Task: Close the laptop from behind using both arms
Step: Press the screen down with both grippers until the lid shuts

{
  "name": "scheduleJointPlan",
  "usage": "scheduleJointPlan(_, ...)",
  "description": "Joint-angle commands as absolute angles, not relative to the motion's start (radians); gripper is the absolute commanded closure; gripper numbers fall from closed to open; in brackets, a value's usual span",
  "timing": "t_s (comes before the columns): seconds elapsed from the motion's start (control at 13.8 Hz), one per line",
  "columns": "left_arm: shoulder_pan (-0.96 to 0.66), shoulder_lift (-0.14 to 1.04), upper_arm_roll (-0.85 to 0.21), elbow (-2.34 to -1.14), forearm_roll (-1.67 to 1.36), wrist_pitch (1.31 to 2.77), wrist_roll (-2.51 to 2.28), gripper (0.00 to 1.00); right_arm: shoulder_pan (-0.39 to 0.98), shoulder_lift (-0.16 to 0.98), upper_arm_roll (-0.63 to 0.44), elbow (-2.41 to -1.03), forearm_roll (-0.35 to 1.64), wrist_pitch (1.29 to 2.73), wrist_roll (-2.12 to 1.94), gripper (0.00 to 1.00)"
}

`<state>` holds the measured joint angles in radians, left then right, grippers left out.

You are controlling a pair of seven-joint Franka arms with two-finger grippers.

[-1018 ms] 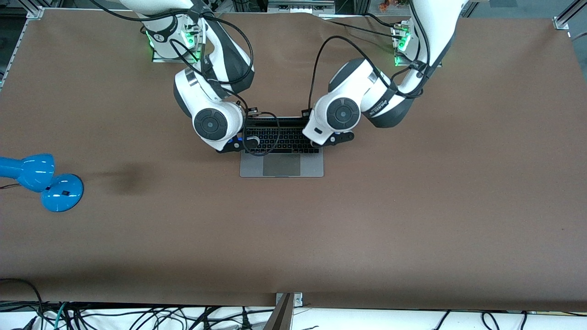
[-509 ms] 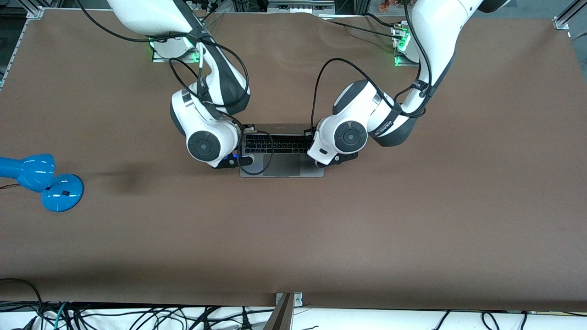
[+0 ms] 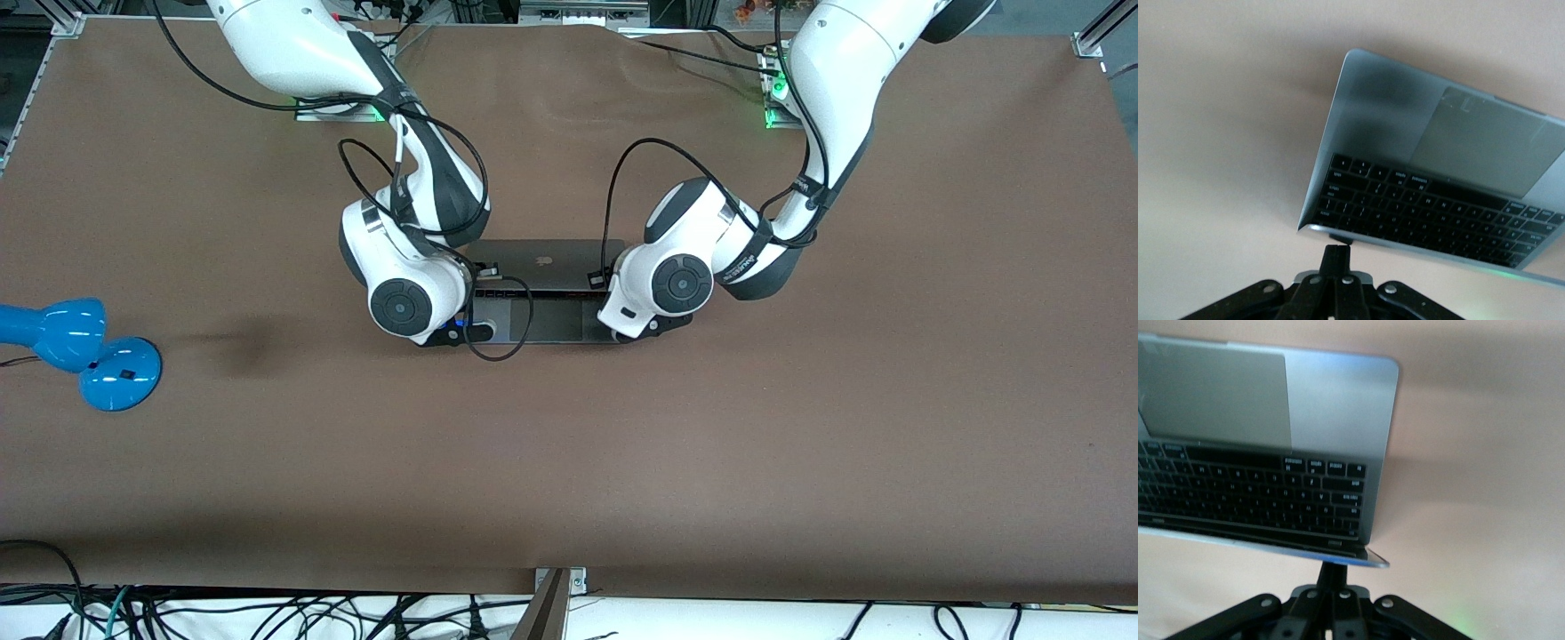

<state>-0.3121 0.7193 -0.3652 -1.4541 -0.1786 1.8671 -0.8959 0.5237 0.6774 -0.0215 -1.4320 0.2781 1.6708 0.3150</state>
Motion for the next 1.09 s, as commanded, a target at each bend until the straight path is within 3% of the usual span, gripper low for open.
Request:
scheduleJointPlan(0.0, -0.324, 0.761, -0.353, -1.413, -0.128, 1.885, -0.888, 1.00, 0.512, 0.707, -0.018, -1.401, 0.282, 1.689, 0.308, 1.00)
scheduleJointPlan(1.02, -0.331, 0.841, -0.334, -1.410, -0.115, 2.009, -0.888, 1.00, 0.508, 0.788, -0.018, -1.401, 0.278, 1.853, 0.288, 1.00)
